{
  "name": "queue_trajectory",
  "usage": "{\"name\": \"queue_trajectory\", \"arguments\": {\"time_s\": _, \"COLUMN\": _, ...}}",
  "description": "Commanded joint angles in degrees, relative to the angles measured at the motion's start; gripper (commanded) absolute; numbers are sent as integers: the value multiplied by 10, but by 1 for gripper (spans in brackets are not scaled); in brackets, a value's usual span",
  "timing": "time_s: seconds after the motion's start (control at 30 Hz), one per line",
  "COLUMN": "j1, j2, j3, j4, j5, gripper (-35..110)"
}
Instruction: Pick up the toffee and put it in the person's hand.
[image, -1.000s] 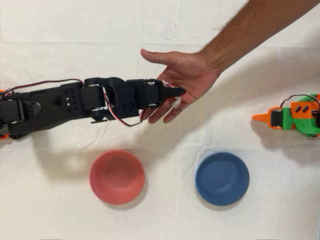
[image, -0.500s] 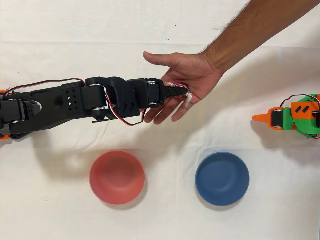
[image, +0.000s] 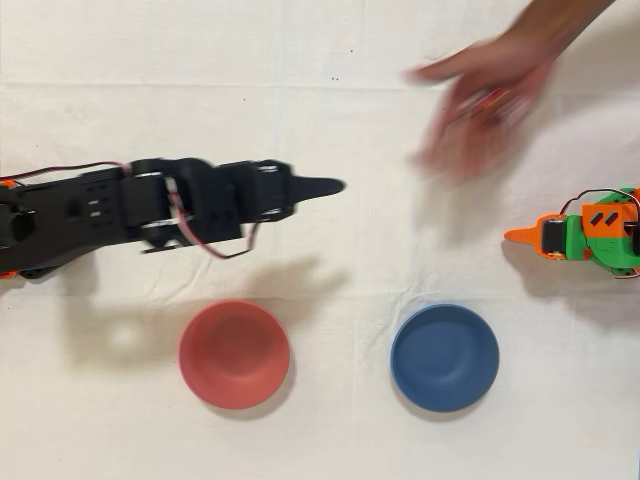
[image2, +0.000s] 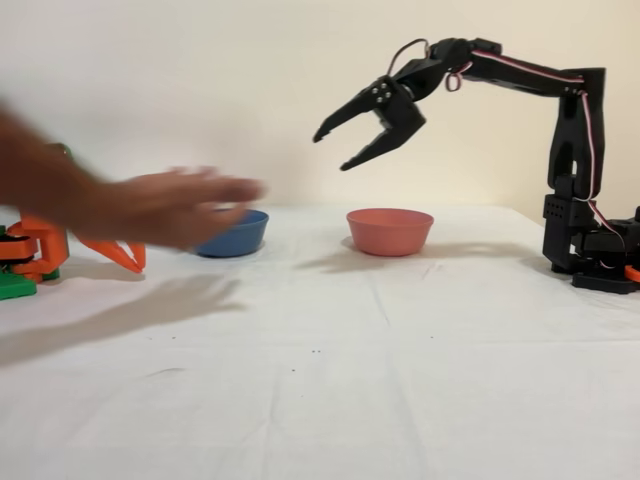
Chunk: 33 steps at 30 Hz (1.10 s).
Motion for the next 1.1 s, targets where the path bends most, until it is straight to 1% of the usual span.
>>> {"name": "queue_trajectory", "arguments": {"time_s": 0.0, "j1": 6, "j2": 150, "j3": 74, "j4": 19, "j5": -7, "gripper": 23}}
{"name": "queue_trajectory", "arguments": {"time_s": 0.1, "j1": 14, "j2": 220, "j3": 136, "j4": 32, "j5": -13, "gripper": 21}}
{"name": "queue_trajectory", "arguments": {"time_s": 0.23, "j1": 24, "j2": 304, "j3": 223, "j4": 36, "j5": -7, "gripper": 13}}
{"name": "queue_trajectory", "arguments": {"time_s": 0.43, "j1": 42, "j2": 454, "j3": 399, "j4": -27, "j5": -4, "gripper": 6}}
{"name": "queue_trajectory", "arguments": {"time_s": 0.5, "j1": 60, "j2": 508, "j3": 464, "j4": -44, "j5": 16, "gripper": 0}}
{"name": "queue_trajectory", "arguments": {"time_s": 0.63, "j1": 81, "j2": 604, "j3": 568, "j4": -53, "j5": -1, "gripper": 0}}
{"name": "queue_trajectory", "arguments": {"time_s": 0.77, "j1": 83, "j2": 673, "j3": 650, "j4": -55, "j5": -59, "gripper": 0}}
{"name": "queue_trajectory", "arguments": {"time_s": 0.87, "j1": 83, "j2": 716, "j3": 694, "j4": -56, "j5": -83, "gripper": 0}}
{"name": "queue_trajectory", "arguments": {"time_s": 1.07, "j1": 91, "j2": 799, "j3": 779, "j4": -57, "j5": -70, "gripper": 0}}
